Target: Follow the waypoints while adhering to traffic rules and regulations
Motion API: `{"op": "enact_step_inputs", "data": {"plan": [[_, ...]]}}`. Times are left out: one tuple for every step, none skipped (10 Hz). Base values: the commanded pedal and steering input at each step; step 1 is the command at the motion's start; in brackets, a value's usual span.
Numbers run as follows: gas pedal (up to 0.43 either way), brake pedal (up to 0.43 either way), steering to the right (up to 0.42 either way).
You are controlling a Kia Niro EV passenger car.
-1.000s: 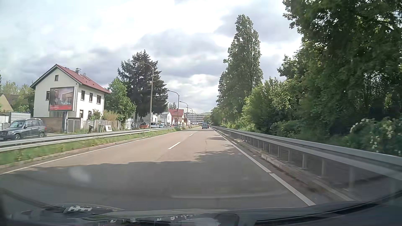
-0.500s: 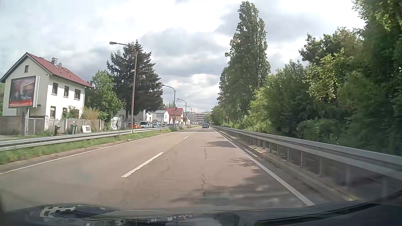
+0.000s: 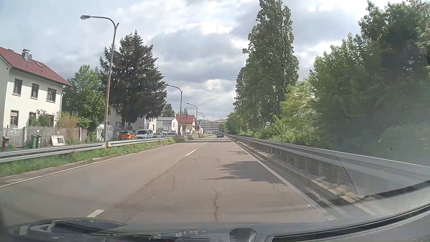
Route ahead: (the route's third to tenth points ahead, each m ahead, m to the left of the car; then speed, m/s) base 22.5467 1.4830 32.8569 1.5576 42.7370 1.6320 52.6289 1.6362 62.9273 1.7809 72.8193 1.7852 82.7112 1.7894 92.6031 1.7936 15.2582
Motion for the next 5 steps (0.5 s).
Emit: {"op": "enact_step_inputs", "data": {"plan": [[0.0, 0.0, 0.002], [0.0, 0.0, 0.002], [0.0, 0.0, 0.002], [0.059, 0.0, 0.002], [0.059, 0.0, 0.003]]}}
